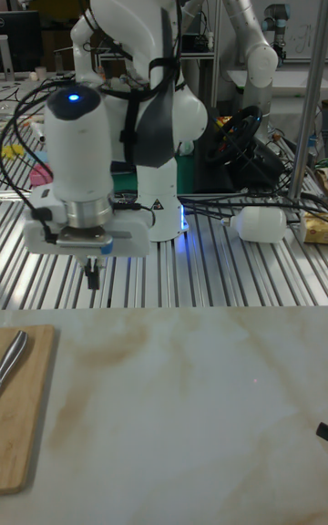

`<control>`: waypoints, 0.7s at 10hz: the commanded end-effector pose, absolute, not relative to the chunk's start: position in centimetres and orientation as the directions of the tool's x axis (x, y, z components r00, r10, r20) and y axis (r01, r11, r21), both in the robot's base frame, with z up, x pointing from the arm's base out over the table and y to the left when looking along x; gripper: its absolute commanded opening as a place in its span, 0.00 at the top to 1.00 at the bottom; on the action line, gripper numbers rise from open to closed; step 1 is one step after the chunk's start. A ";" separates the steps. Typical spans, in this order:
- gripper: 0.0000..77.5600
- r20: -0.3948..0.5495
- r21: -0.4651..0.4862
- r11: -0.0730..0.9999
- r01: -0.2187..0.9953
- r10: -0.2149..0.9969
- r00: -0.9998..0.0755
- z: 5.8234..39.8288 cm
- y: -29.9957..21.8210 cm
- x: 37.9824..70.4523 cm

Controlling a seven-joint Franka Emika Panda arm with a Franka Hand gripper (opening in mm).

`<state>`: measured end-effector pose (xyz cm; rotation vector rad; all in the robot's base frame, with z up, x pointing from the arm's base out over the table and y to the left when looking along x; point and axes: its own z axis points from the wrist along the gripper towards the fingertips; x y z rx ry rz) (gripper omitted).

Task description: Put the knife on the cutting board

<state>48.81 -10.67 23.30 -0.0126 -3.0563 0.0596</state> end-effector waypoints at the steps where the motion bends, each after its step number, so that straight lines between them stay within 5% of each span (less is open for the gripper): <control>1: 0.98 0.078 -0.042 0.997 0.066 0.069 -0.995 23.3 -8.7 47.6; 7: 0.98 0.068 -0.002 1.000 0.023 0.023 -0.997 23.9 -5.9 46.1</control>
